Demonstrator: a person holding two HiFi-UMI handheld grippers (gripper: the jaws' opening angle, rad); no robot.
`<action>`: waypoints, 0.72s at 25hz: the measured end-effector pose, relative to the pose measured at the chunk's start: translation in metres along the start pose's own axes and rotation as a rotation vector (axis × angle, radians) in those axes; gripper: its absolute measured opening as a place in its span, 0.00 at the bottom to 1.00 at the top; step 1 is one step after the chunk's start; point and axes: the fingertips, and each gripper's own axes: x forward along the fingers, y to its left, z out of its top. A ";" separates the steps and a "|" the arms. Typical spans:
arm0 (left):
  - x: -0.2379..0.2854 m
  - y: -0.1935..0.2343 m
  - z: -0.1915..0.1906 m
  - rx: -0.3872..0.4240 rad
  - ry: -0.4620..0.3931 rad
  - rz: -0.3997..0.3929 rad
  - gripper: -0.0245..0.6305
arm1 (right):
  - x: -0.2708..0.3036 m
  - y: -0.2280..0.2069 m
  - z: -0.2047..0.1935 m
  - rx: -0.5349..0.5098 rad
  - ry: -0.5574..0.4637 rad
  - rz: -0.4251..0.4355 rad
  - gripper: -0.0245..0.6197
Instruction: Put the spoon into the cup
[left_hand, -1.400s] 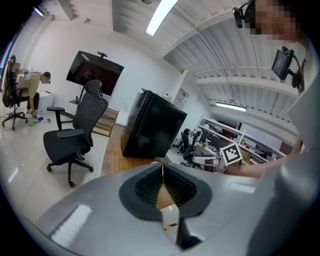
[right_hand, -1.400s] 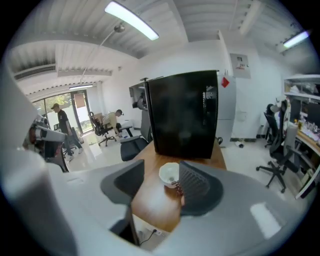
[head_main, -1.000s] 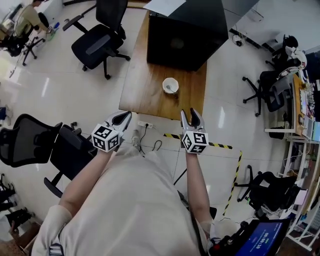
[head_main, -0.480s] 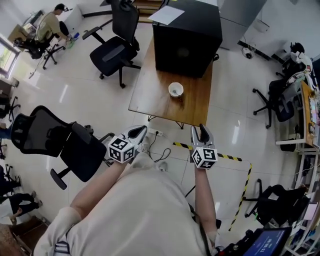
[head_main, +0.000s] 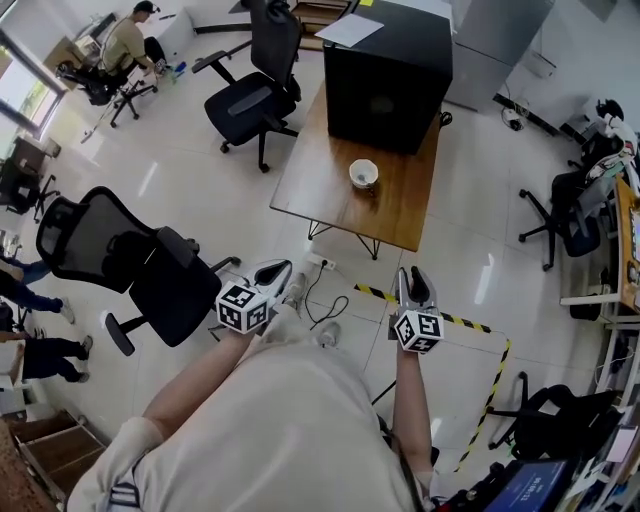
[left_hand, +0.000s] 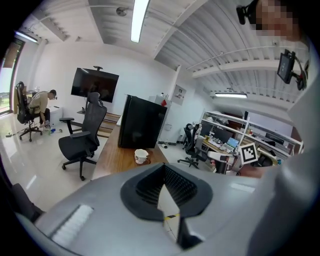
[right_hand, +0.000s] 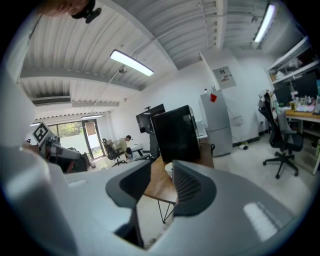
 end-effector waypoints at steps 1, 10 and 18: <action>-0.002 0.000 0.000 -0.004 -0.004 0.006 0.04 | -0.002 0.000 -0.002 0.000 0.003 0.001 0.25; -0.001 0.018 -0.002 -0.031 -0.024 -0.013 0.04 | -0.010 0.012 -0.014 0.055 0.002 -0.021 0.25; 0.004 0.043 0.025 -0.009 -0.040 -0.050 0.04 | 0.004 0.029 -0.021 0.093 0.021 -0.090 0.17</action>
